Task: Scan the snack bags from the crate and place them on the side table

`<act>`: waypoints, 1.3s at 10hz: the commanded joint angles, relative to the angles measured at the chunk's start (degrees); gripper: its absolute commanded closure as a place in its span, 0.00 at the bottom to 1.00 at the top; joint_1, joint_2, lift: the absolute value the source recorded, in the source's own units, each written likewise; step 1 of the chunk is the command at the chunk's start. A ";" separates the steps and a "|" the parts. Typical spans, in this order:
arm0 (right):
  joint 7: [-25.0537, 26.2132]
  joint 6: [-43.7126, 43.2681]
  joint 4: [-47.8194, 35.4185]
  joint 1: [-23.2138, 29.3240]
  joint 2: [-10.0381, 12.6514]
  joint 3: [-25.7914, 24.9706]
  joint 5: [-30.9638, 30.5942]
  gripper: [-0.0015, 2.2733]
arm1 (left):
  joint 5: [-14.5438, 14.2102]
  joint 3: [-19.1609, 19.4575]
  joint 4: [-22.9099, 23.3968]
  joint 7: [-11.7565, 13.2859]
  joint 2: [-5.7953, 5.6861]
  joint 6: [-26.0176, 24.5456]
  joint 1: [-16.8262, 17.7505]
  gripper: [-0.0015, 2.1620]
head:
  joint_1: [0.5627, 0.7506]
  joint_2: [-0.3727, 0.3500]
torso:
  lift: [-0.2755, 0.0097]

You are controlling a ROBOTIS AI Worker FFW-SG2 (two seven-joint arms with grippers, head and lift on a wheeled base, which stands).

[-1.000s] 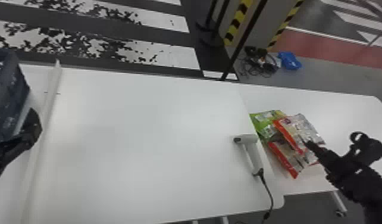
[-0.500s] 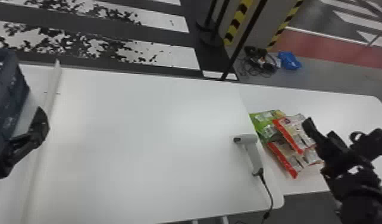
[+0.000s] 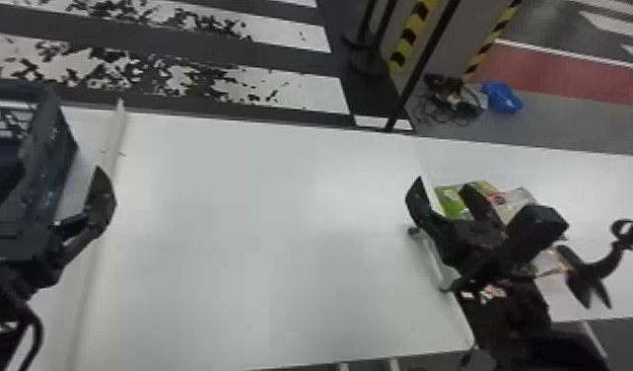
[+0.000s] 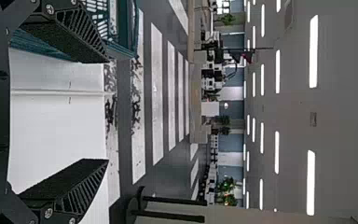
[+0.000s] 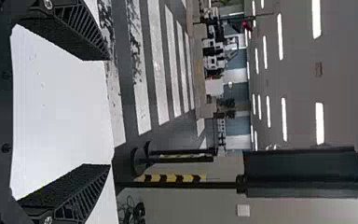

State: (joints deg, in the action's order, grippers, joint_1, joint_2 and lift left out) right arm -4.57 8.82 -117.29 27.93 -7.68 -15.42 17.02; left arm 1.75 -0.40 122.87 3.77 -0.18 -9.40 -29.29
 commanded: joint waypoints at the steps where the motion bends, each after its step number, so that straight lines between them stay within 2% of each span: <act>1: 0.27 -1.13 -0.04 0.11 2.06 5.23 -5.06 0.03 | -0.25 -0.04 -1.05 -0.26 0.32 2.23 -0.51 0.06 | 0.70 0.24 | 0.64; 3: 0.71 -3.41 0.93 0.64 4.70 7.78 -8.05 0.03 | -0.69 -0.13 -2.81 -0.78 0.32 4.87 -0.77 0.06 | 0.70 0.34 | 0.64; 5: 0.71 -6.40 1.01 1.95 6.63 8.48 -8.05 0.03 | -0.69 -1.01 -3.69 -1.49 0.32 6.10 -1.03 0.06 | 0.70 0.38 | 0.64; 7: 0.62 -10.62 0.40 4.06 6.63 9.45 -7.96 0.03 | -0.17 -1.80 -3.60 -1.84 0.32 6.62 -1.65 0.06 | 0.70 0.38 | 0.64; 10: 0.71 -15.01 -0.39 6.08 6.63 9.80 -7.70 0.03 | 3.00 -4.17 -3.34 -1.93 0.32 6.45 -2.09 0.06 | 0.70 0.37 | 0.64; 13: 0.71 -15.54 -0.92 6.79 7.42 9.89 -7.88 0.04 | 3.09 -5.32 -3.34 -2.19 0.32 6.27 -2.18 0.06 | 0.70 0.33 | 0.64</act>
State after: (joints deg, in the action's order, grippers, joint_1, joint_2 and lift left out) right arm -3.86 -6.59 -118.14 34.60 -0.43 -5.61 9.22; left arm 4.82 -5.52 119.53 1.61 -0.18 -3.10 -31.44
